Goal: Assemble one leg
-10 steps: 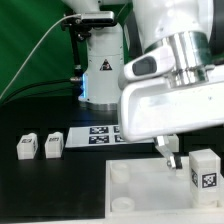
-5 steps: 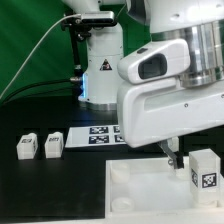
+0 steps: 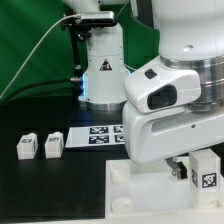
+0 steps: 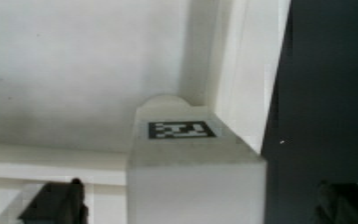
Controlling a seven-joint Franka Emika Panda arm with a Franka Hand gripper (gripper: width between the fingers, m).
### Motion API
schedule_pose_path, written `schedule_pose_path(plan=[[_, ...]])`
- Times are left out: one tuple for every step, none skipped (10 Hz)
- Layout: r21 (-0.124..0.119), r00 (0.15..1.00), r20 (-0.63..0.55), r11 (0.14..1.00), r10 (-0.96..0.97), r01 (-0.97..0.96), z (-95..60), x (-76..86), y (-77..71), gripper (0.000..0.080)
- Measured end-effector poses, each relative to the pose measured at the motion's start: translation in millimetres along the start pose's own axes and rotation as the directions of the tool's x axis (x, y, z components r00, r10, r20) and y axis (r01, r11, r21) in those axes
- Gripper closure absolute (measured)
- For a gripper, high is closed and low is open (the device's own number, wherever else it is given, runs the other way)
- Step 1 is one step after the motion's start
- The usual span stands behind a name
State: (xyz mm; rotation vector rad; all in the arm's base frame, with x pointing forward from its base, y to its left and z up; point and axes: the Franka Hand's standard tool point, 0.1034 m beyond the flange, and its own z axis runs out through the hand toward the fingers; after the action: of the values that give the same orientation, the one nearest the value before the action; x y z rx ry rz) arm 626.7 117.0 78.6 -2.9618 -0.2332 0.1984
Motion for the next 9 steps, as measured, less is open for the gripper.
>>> schedule_pose_path(plan=[[0.000, 1.000, 0.000, 1.000, 0.000, 0.000, 0.0, 0.0, 0.0, 0.0176], [0.000, 1.000, 0.000, 1.000, 0.000, 0.000, 0.1, 0.0, 0.0, 0.0348], [-0.001, 1.000, 0.000, 1.000, 0.000, 0.000, 0.0, 0.1, 0.8, 0.0494], [-0.002, 1.000, 0.000, 1.000, 0.003, -0.003, 0.1, 0.0, 2.6, 0.0494], [-0.002, 1.000, 0.000, 1.000, 0.016, -0.016, 0.2, 0.0, 3.4, 0.0494], [-0.003, 0.999, -0.004, 0.999, 0.053, -0.053, 0.5, 0.3, 3.9, 0.0495], [0.000, 0.995, -0.034, 0.995, 0.098, -0.098, 0.6, 3.0, 5.8, 0.0498], [0.009, 0.979, -0.060, 0.981, 0.194, -0.194, 0.9, 2.8, 6.4, 0.0498], [0.026, 0.927, -0.085, 0.931, 0.364, -0.363, 1.2, 1.8, 6.5, 0.0498]])
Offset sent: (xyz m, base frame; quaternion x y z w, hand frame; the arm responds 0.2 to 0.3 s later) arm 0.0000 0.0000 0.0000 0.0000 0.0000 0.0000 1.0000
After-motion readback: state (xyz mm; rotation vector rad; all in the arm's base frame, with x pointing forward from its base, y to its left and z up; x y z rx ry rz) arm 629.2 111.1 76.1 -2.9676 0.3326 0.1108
